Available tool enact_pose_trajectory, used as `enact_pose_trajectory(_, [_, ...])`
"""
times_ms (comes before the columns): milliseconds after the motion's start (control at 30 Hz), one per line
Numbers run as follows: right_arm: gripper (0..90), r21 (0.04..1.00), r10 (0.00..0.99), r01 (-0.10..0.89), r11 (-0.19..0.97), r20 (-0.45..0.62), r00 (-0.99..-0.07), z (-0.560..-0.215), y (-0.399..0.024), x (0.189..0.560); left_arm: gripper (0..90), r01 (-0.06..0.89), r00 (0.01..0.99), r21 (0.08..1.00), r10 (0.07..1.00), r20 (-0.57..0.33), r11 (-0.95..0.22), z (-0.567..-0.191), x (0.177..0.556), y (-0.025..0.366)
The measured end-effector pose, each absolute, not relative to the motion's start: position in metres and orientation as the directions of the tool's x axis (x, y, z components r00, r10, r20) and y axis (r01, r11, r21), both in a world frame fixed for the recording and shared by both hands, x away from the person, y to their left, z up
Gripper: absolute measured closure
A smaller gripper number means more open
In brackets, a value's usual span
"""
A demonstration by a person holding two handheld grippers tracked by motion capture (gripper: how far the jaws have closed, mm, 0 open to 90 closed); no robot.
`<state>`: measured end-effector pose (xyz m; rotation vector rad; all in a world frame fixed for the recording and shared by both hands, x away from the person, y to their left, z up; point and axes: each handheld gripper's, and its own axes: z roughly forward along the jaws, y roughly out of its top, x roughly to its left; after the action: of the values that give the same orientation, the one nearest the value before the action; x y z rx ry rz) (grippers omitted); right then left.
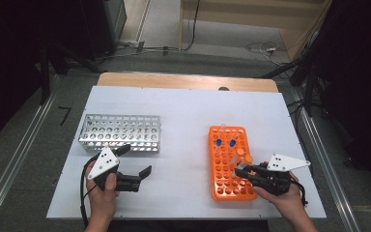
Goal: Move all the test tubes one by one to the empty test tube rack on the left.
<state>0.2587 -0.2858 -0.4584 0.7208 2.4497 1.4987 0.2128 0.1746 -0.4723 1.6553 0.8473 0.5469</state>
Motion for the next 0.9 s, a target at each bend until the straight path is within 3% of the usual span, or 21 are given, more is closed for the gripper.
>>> enact_pose_trajectory(333, [73.0, 0.88, 0.499, 0.315, 0.356, 0.106, -0.86, -0.451, -0.266, 0.253, 1.5, 0.241, 0.689, 0.964, 0.719, -0.092, -0.108, -0.468, 0.212, 0.153])
enact_pose_trajectory(767, [72.9, 0.856, 0.412, 0.318, 0.408, 0.138, -0.901, -0.458, -0.224, 0.244, 0.0, 0.26, 0.716, 0.961, 0.686, -0.127, -0.094, -0.461, 0.21, 0.129])
enact_pose_trajectory(900, [72.9, 0.848, 0.395, 0.32, 0.423, 0.145, -0.907, -0.461, -0.214, 0.24, 3.2, 0.272, 0.711, 0.957, 0.691, -0.131, -0.098, -0.458, 0.209, 0.121])
